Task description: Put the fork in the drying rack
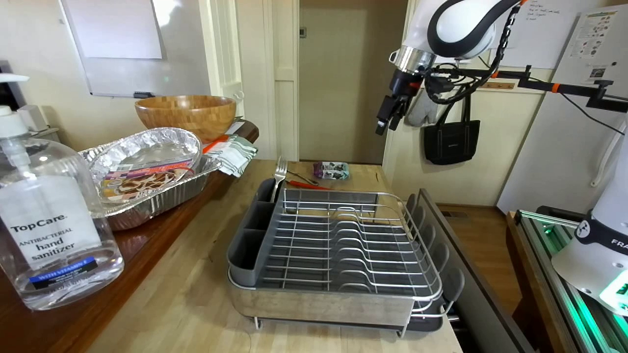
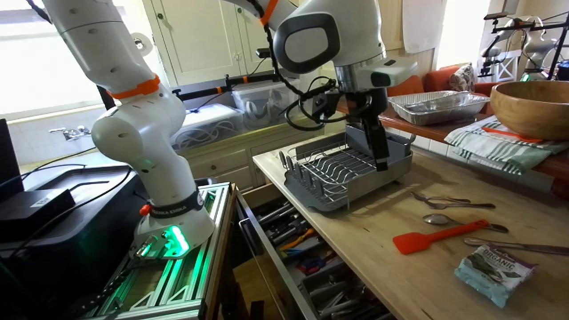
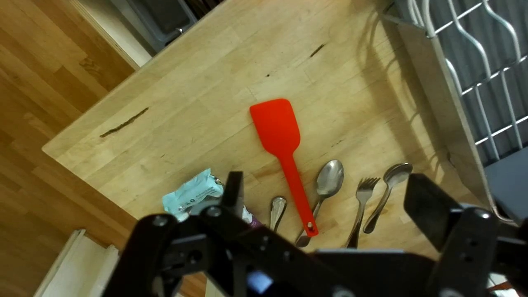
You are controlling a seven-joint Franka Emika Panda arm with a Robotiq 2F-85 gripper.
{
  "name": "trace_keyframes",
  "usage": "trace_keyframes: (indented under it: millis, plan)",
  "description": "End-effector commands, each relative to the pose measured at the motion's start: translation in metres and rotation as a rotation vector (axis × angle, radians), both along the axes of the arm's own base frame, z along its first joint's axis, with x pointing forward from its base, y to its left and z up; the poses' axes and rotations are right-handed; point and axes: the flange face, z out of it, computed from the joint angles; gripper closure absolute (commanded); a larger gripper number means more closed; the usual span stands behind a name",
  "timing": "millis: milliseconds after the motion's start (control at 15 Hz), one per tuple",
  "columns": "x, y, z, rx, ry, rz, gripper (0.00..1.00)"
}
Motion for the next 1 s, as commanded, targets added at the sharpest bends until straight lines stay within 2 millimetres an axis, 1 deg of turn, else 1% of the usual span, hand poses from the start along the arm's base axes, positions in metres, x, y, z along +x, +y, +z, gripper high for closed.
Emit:
trace_keyframes:
  millis: [0, 200, 400, 733, 933]
  plan:
    - [0.031, -0.015, -0.012, -0.016, -0.027, 0.047, 0.0]
    - [0.061, -0.029, -0.02, -0.057, -0.058, 0.083, 0.0]
    - [0.09, -0.036, -0.037, -0.081, -0.07, 0.08, 0.0]
    - [0.135, -0.033, -0.062, -0.03, -0.056, -0.024, 0.0]
    - [0.159, -0.031, -0.072, 0.002, -0.05, -0.113, 0.0]
